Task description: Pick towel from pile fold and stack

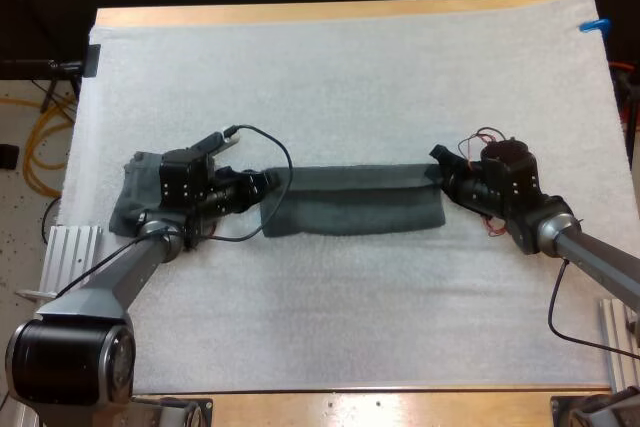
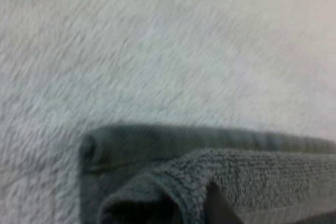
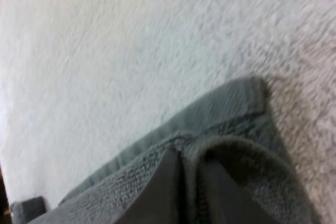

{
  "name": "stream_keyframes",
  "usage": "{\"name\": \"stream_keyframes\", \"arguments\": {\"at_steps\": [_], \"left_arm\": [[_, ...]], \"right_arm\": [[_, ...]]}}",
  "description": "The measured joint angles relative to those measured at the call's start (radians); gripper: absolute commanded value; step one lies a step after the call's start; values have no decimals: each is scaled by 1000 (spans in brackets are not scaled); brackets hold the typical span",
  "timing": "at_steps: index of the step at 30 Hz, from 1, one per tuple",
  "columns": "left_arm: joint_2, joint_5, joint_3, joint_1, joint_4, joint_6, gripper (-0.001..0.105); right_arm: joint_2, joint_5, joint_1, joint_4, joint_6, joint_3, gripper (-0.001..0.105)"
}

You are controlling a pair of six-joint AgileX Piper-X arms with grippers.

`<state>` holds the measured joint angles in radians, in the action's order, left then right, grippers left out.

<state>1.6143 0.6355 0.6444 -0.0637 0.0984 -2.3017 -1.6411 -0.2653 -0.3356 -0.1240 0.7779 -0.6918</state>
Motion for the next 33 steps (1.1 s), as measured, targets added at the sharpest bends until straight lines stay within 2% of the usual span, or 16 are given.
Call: {"name": "stream_keyframes", "arguments": {"at_steps": [5,11,15,17,19,22,24,29,33], "left_arm": [[0,13,2,0,12,0,0],[0,17,2,0,12,0,4],[0,17,2,0,12,0,26],[0,17,3,0,12,-2,39],[0,17,8,2,12,-15,50],[1,17,23,2,12,-39,51],[1,17,45,4,12,-40,51],[-2,20,129,4,12,-30,51],[-46,31,184,5,1,37,51]], "right_arm": [[1,47,0,3,-25,0,0],[2,46,0,3,-31,0,0],[2,45,0,3,-31,0,1],[2,33,2,3,-27,0,8],[2,15,3,-4,-25,0,25],[2,-16,3,-63,-25,0,57],[2,-21,3,-132,-16,0,71],[2,-21,3,-358,99,-1,73],[4,-31,3,-404,121,-19,72]]}}
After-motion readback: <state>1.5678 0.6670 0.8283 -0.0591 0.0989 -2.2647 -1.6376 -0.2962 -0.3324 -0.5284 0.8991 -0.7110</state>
